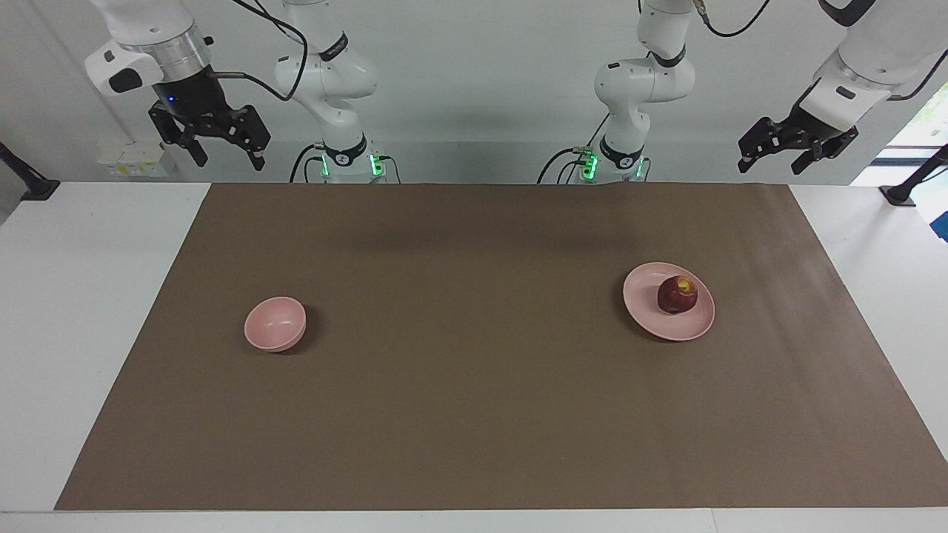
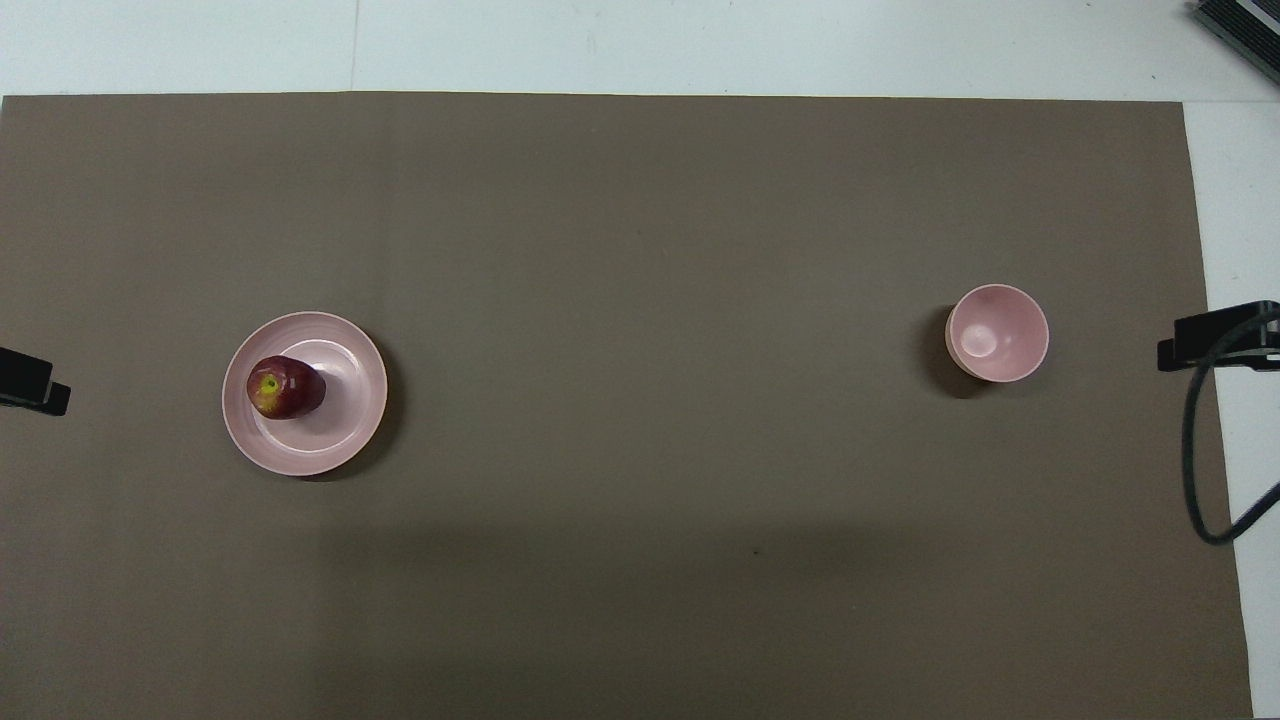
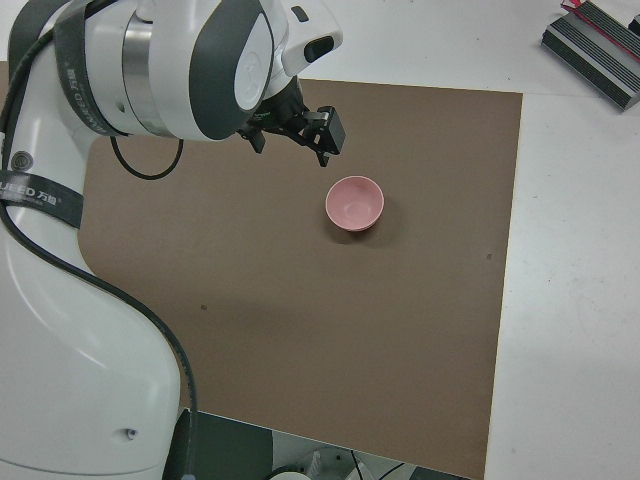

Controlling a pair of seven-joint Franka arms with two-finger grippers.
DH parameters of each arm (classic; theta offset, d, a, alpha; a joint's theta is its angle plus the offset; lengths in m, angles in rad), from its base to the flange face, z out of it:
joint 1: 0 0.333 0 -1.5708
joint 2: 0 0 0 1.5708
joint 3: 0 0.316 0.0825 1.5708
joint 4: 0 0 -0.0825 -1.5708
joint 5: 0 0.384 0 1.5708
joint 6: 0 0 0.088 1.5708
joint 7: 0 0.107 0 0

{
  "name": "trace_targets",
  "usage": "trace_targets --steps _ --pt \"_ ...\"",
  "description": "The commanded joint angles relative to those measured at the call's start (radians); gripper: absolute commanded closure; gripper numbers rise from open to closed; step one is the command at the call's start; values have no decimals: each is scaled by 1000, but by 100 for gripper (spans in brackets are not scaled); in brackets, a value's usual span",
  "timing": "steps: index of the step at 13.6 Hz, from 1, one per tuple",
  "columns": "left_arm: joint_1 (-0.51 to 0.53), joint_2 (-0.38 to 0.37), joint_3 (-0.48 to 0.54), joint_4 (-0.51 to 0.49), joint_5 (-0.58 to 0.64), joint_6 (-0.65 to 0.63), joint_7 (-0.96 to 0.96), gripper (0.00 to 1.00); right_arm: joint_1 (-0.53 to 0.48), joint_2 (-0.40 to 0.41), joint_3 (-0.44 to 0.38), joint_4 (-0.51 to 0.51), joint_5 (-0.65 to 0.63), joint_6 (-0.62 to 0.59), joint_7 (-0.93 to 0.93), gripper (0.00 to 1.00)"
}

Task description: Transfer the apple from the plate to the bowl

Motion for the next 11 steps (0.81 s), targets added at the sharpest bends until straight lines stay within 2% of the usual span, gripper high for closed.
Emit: trace_targets --steps 1,6,11 --pt "10 -15 -6 -8 6 -3 2 0 -4 -14 2 -14 2 -3 -21 0" --pt "4 -21 -6 -25 6 -3 1 0 -5 -14 2 -14 2 -3 -21 0" --pt "-6 -53 -10 -200 6 156 5 0 -5 -14 2 -14 2 -3 -21 0"
